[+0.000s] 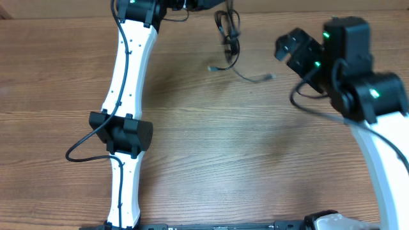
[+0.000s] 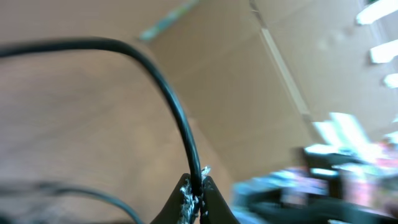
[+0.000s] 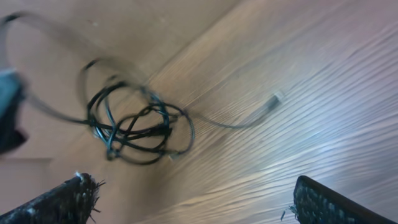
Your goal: Untangle cables
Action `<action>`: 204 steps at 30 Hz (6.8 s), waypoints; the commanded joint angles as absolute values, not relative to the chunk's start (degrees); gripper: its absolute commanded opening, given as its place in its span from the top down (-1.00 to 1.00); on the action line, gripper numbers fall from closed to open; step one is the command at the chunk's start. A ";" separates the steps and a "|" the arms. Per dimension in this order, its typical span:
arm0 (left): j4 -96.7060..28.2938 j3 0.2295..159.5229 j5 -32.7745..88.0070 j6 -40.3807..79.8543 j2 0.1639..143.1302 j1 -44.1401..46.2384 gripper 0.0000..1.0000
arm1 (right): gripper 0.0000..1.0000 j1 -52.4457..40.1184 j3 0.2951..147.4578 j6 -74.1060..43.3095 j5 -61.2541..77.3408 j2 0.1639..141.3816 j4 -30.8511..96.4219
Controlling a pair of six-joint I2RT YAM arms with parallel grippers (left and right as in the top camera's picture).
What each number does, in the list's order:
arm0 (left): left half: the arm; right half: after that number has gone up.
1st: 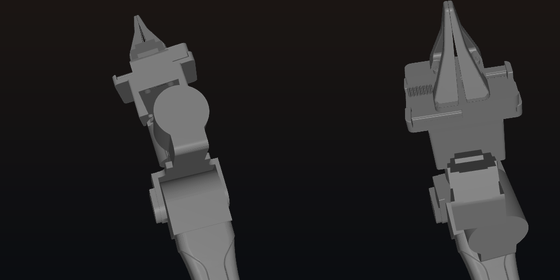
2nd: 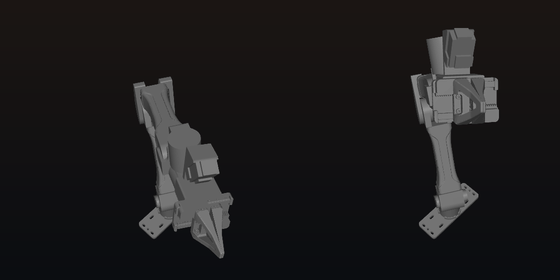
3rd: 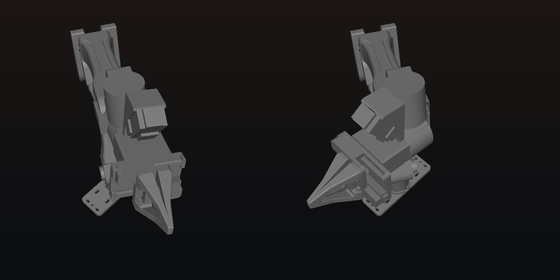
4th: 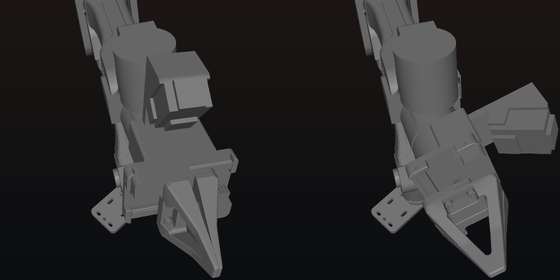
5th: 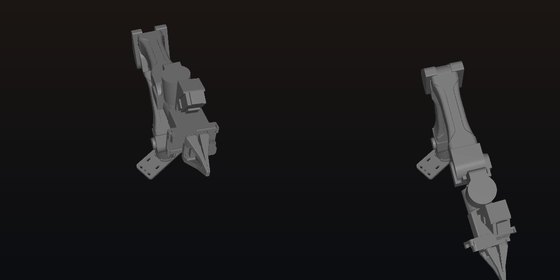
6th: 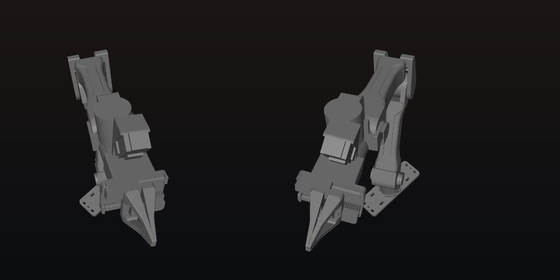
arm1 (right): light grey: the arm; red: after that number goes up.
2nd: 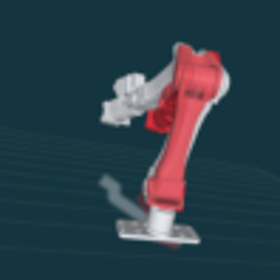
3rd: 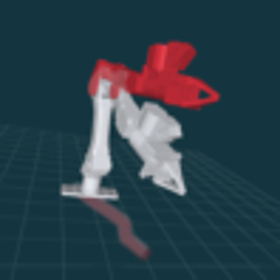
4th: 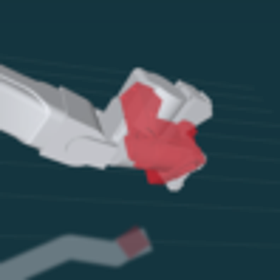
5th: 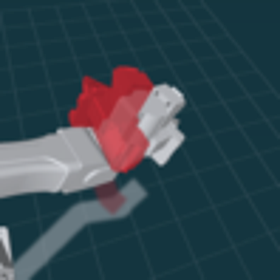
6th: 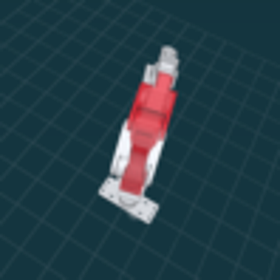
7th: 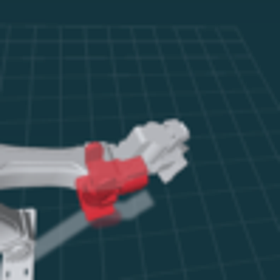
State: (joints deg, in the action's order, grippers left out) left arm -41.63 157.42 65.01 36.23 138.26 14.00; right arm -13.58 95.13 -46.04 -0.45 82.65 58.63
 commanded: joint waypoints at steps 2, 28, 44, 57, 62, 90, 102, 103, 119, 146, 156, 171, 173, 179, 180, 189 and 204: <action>-37.71 158.43 75.50 58.67 135.61 16.29 0.92 | -0.74 -13.80 95.53 -57.98 6.96 88.42 55.09; -34.87 158.43 71.33 71.33 135.20 17.67 0.92 | -0.54 -13.80 95.22 -59.79 10.33 93.45 49.34; -24.56 158.43 71.57 81.25 135.20 17.67 0.92 | 0.56 -13.87 94.02 -59.57 9.93 94.32 50.24; -14.50 158.50 82.28 86.91 133.36 8.36 0.92 | 0.92 -6.85 93.97 -48.99 2.00 94.30 54.83; -14.55 158.50 87.20 87.48 130.93 0.67 0.92 | 0.92 2.20 93.97 -44.66 2.31 94.30 56.69; -4.97 158.52 88.29 88.62 123.15 -11.03 0.92 | 0.92 12.82 94.32 -33.89 3.27 93.30 56.01; -4.29 158.52 52.49 53.08 122.43 3.46 0.92 | 0.92 -6.07 97.06 -15.66 6.50 84.73 47.13; -10.22 158.52 44.91 45.93 122.43 5.34 0.92 | 0.92 -8.27 97.06 -13.50 6.39 83.81 45.15; -70.61 158.52 -58.37 13.02 119.07 21.30 0.92 | 0.92 -16.97 97.25 -11.90 -14.55 79.09 28.40; -95.77 158.36 -24.23 22.79 108.31 8.82 -1.00 | -1.00 -14.98 106.52 -0.36 -16.82 78.13 33.01; -96.23 158.36 -19.20 22.70 108.31 8.82 -1.00 | -1.00 -15.05 106.48 -13.69 -5.28 82.08 42.17; -96.77 158.36 -13.41 22.68 108.31 8.82 -1.00 | -0.95 -22.31 106.45 -38.04 6.96 109.62 46.87; -96.79 158.34 -13.41 22.68 108.31 8.82 -1.00 | -0.91 -23.86 106.45 -41.63 6.96 112.22 46.89; -96.79 158.34 -11.18 22.24 108.31 9.02 -1.00 | -0.77 -27.83 106.45 -48.29 6.90 117.84 46.89; -96.79 158.34 -10.50 22.24 108.31 9.02 -1.00 | -0.74 -28.58 106.45 -48.53 6.92 118.69 46.81; -96.79 158.34 -9.30 22.24 108.31 9.02 -1.00 | -0.56 -33.43 106.02 -49.54 2.61 122.43 46.41; -96.79 155.89 -8.47 19.66 108.31 9.02 -1.00 | -0.55 -35.99 105.27 -49.50 2.00 129.03 41.10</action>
State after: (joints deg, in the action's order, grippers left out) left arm -96.68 157.21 -9.06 21.56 108.55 9.10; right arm -35.83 105.67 -49.25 2.81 127.04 41.65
